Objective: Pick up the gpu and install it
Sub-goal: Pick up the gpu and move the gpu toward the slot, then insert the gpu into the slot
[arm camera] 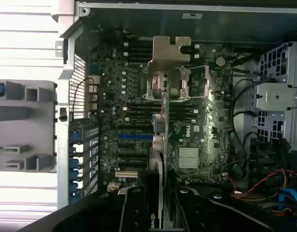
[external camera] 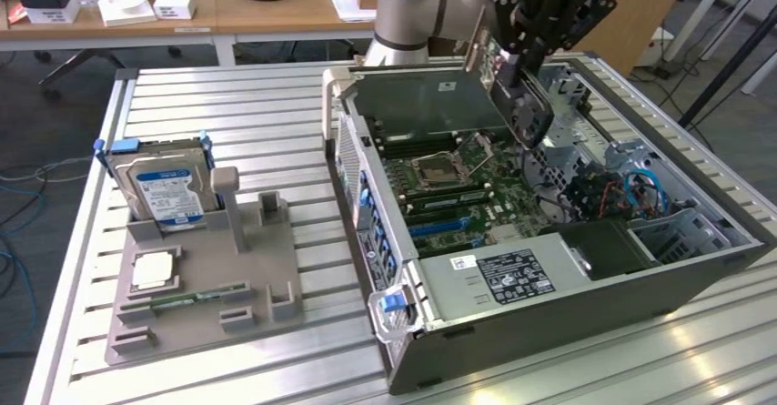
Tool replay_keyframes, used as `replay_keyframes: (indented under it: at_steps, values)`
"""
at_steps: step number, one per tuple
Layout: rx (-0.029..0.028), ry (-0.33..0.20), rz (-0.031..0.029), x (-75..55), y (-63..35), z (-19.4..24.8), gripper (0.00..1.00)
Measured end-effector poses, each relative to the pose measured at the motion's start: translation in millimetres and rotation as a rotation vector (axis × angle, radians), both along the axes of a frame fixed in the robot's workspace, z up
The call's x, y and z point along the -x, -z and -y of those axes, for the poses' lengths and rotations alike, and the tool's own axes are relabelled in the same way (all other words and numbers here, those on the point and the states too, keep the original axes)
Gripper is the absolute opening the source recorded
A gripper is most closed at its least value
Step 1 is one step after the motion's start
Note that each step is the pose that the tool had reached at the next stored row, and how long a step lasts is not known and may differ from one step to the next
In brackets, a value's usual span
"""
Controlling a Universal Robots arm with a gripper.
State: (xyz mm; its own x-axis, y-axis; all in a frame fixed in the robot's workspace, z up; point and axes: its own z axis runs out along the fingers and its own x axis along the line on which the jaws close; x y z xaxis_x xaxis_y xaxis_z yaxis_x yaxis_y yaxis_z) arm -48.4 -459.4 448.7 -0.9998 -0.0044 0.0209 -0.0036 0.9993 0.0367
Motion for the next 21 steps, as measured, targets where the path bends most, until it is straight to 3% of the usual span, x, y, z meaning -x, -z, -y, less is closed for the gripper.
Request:
replay_keyframes:
  at_steps: [1, 2, 7, 11, 21]
  values:
    - [0.0000, 0.000, -0.0001, -19.7, 0.0, 0.0, 0.26]
    - [0.0000, 0.000, 0.0000, -22.9, 0.0, 0.0, 0.26]
    - [-0.0001, 0.000, -0.0001, -23.9, 0.0, 0.0, 0.26]
    - [-0.0005, -0.001, 0.0001, -32.3, 0.1, 0.0, 0.26]
    - [-0.0005, -0.001, 0.0000, -32.4, 0.1, 0.0, 0.26]
